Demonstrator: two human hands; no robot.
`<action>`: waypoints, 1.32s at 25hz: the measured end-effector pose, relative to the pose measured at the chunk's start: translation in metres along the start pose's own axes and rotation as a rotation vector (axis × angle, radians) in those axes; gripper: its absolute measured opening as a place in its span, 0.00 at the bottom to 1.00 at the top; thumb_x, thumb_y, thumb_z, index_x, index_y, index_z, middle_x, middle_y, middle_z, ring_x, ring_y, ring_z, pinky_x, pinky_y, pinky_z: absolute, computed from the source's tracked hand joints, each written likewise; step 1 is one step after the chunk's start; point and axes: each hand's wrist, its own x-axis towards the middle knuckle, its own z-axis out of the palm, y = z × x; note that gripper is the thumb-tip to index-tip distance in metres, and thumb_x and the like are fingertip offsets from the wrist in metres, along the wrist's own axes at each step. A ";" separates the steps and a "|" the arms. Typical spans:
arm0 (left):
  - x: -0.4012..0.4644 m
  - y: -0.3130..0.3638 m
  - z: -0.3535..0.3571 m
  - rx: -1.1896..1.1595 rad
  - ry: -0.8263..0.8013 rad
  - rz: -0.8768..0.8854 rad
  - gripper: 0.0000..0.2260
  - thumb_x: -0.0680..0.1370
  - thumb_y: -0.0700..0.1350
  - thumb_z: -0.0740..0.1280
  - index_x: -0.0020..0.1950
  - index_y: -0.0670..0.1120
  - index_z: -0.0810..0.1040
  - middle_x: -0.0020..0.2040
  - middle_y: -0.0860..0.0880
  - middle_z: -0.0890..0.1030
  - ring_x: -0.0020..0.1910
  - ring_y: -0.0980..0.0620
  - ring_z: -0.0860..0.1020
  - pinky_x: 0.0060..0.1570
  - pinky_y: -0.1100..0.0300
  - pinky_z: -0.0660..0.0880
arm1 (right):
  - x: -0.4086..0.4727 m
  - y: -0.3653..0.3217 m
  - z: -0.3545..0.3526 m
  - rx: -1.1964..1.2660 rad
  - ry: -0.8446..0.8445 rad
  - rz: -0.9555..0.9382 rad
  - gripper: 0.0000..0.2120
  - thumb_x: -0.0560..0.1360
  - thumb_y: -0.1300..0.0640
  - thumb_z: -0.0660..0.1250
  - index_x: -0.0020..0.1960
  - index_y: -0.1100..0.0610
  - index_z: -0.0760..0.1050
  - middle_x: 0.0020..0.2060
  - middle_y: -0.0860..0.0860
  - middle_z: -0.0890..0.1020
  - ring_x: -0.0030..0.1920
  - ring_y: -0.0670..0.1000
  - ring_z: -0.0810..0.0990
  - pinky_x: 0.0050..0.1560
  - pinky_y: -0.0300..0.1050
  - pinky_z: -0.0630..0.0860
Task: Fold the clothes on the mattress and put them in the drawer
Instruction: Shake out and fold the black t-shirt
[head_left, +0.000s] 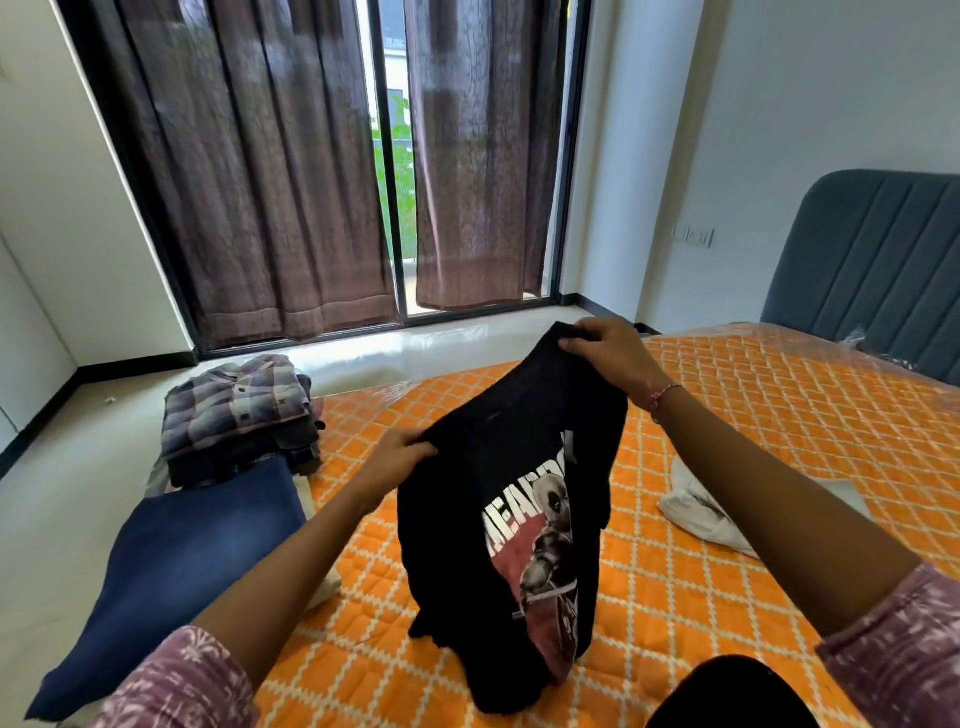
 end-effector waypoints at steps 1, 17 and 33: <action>0.003 0.010 -0.007 -0.055 0.078 0.035 0.08 0.76 0.34 0.65 0.44 0.45 0.80 0.32 0.55 0.80 0.30 0.62 0.77 0.35 0.68 0.71 | 0.000 0.003 -0.008 0.048 -0.005 0.039 0.07 0.73 0.58 0.70 0.46 0.63 0.82 0.39 0.56 0.81 0.42 0.52 0.78 0.46 0.46 0.73; 0.032 0.083 -0.077 0.946 -0.255 0.146 0.03 0.71 0.40 0.73 0.42 0.42 0.81 0.34 0.50 0.76 0.38 0.50 0.76 0.38 0.60 0.70 | 0.007 0.016 -0.057 -0.394 -0.424 0.363 0.09 0.72 0.59 0.72 0.49 0.64 0.81 0.42 0.56 0.82 0.45 0.55 0.80 0.38 0.35 0.74; 0.060 0.093 -0.011 -0.488 0.143 -0.116 0.13 0.82 0.38 0.53 0.43 0.48 0.73 0.37 0.50 0.77 0.35 0.56 0.73 0.37 0.66 0.72 | 0.022 0.039 -0.026 -0.121 0.012 0.330 0.06 0.70 0.68 0.70 0.35 0.65 0.78 0.33 0.59 0.80 0.37 0.54 0.78 0.34 0.33 0.75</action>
